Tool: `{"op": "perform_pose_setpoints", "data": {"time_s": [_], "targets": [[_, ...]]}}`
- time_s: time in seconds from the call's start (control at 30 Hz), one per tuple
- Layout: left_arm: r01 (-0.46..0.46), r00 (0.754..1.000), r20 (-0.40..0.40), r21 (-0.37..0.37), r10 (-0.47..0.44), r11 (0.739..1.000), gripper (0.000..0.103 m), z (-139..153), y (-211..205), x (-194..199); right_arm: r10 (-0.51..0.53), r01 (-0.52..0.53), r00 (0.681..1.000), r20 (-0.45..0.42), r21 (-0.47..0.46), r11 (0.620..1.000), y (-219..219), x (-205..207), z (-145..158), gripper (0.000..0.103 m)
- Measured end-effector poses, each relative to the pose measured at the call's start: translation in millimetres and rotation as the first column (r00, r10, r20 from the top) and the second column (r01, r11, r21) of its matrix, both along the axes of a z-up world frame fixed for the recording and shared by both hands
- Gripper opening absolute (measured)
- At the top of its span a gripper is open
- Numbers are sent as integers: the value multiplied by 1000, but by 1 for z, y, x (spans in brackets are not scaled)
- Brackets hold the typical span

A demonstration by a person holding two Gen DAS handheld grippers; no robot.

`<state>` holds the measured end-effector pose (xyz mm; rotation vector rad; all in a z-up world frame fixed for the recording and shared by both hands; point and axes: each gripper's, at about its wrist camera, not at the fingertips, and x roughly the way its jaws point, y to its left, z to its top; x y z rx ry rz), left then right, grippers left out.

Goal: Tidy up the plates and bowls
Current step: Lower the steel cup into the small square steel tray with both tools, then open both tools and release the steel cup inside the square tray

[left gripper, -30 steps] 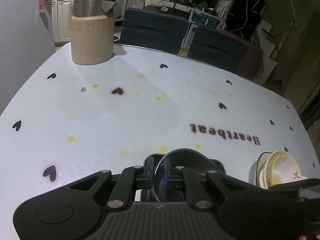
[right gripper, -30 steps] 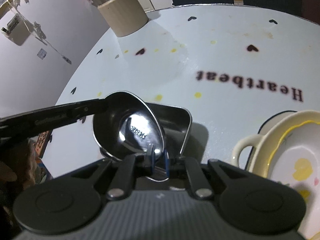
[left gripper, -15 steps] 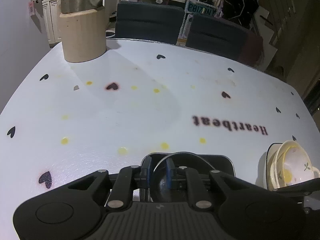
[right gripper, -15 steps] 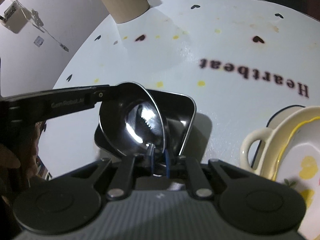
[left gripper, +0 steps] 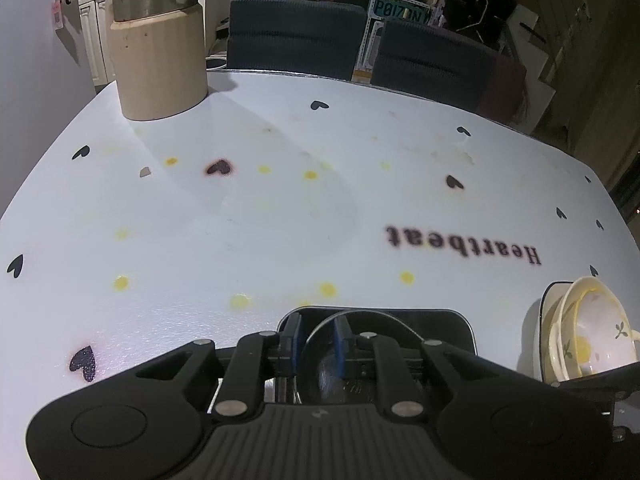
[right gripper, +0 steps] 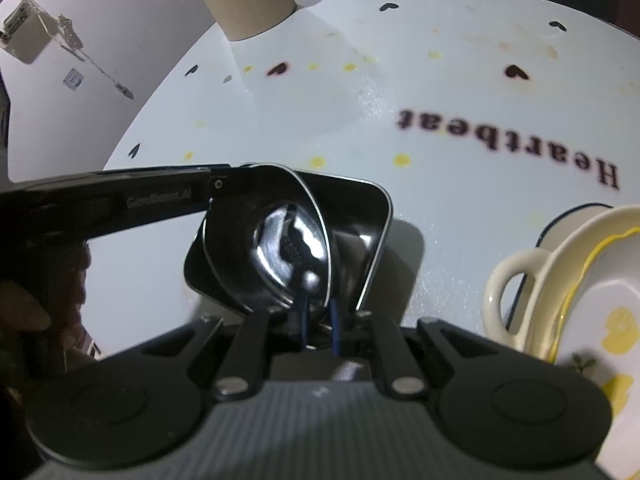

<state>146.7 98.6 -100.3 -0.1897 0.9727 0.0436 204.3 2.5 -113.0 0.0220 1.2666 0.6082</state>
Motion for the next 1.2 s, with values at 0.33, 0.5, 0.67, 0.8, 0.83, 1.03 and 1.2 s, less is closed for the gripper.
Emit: {"op": "perform_pose_setpoints", "data": {"time_s": [0.33,0.5,0.67,0.8,0.83,1.03,1.2], "targets": [[-6,1000,7,-38,6,999,22,-2,4,3,2,-2,1000,1,5,1000,2,0,-2,24],[-4,1000,28,-51,5,999,33,3,3,4,10,-10,1000,8,35,999,2,-1,1,44],[-3,998,56,-56,6,998,54,9,9,0,26,-26,1000,7,63,998,1,-5,10,61],[-14,996,82,-69,20,998,72,15,18,-6,7,-11,999,52,76,997,-6,-6,23,81],[-15,996,84,-68,21,998,72,16,20,-8,-7,2,998,69,76,997,-8,-6,25,82],[-7,999,47,-33,8,999,72,15,35,-20,-110,106,990,89,54,993,-27,12,20,65],[-3,1000,-3,-2,3,1000,72,10,48,-32,-140,139,989,56,24,990,-30,21,6,44]]}}
